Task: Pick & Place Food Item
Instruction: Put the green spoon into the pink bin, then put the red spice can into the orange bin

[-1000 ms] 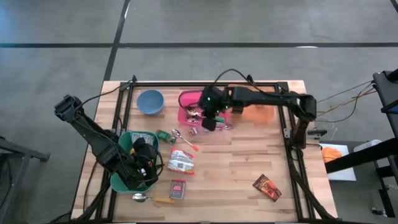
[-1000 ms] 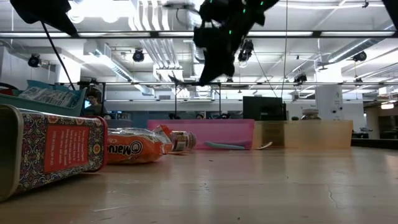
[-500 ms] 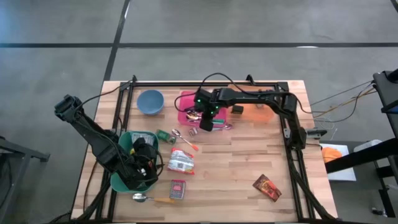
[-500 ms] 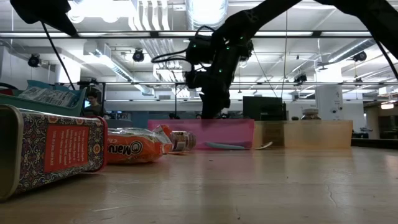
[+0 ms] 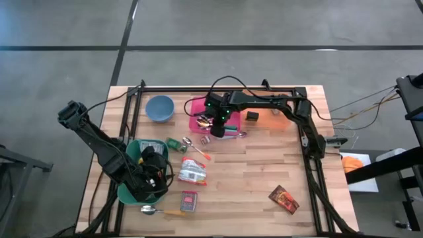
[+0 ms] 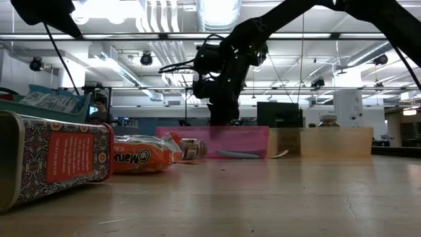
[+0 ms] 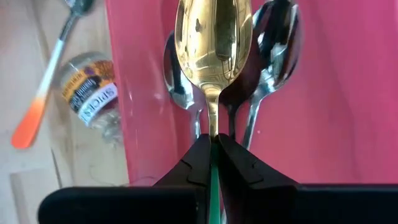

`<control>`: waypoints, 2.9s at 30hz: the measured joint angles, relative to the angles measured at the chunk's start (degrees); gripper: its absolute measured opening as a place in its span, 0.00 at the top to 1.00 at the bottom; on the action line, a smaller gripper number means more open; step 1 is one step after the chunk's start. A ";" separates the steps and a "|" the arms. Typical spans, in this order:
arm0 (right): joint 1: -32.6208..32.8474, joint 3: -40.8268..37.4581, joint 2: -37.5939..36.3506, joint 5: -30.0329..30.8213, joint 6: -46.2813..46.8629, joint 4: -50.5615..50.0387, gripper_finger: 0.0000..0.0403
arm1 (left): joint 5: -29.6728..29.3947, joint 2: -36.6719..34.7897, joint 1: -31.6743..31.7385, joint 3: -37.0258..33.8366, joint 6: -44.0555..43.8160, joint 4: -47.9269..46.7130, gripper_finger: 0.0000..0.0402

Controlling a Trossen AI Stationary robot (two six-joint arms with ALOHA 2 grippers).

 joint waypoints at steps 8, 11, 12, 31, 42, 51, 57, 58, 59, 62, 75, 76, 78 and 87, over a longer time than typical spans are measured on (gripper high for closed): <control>-0.19 -0.04 0.92 0.00 -0.49 -0.18 0.97 | 0.00 0.00 0.00 0.00 0.00 0.00 0.36; -0.19 -0.04 0.95 0.00 -0.82 -0.18 0.97 | 0.01 0.00 0.00 0.00 0.00 0.01 0.36; -0.19 -0.04 0.95 0.00 -0.92 -0.17 0.97 | 0.00 0.00 0.00 0.00 0.00 0.00 0.36; -0.16 -2.23 0.95 -0.17 -0.43 -0.39 0.97 | 0.01 0.00 0.00 0.00 0.00 0.00 0.36; -0.14 -3.66 0.95 -0.22 -0.01 0.72 0.97 | 0.01 0.00 0.00 0.00 0.02 0.00 0.36; 0.12 -3.62 0.95 0.02 0.84 1.56 0.93 | 0.02 0.00 0.00 0.00 0.00 0.00 0.36; 0.10 -3.41 0.95 0.04 0.74 1.30 0.74 | 0.02 0.00 0.00 0.00 0.00 0.01 0.36; 0.10 -3.41 0.95 0.04 0.78 1.27 0.71 | 0.02 0.00 0.00 0.00 0.00 0.02 0.36; 0.10 -3.41 0.95 0.10 0.79 1.29 0.68 | 0.02 0.00 0.00 0.00 0.00 0.00 0.36; 0.03 -3.37 0.93 0.22 1.03 1.31 0.59 | 0.02 0.00 0.00 0.00 0.00 0.00 0.36; 0.10 -3.30 -1.11 0.55 1.51 0.24 0.39 | 0.02 0.00 0.00 0.00 0.00 0.02 0.36; 0.17 -3.30 -1.67 1.60 1.54 0.09 0.39 | 0.02 0.00 0.00 0.00 0.00 0.00 0.36; 0.25 -3.30 -2.94 3.46 1.94 -0.30 0.39 | 0.02 0.00 0.00 0.00 0.00 0.02 0.36; 2.78 -3.68 -10.68 6.27 4.42 -0.61 0.38 | 0.02 0.00 0.00 0.00 0.00 0.00 0.36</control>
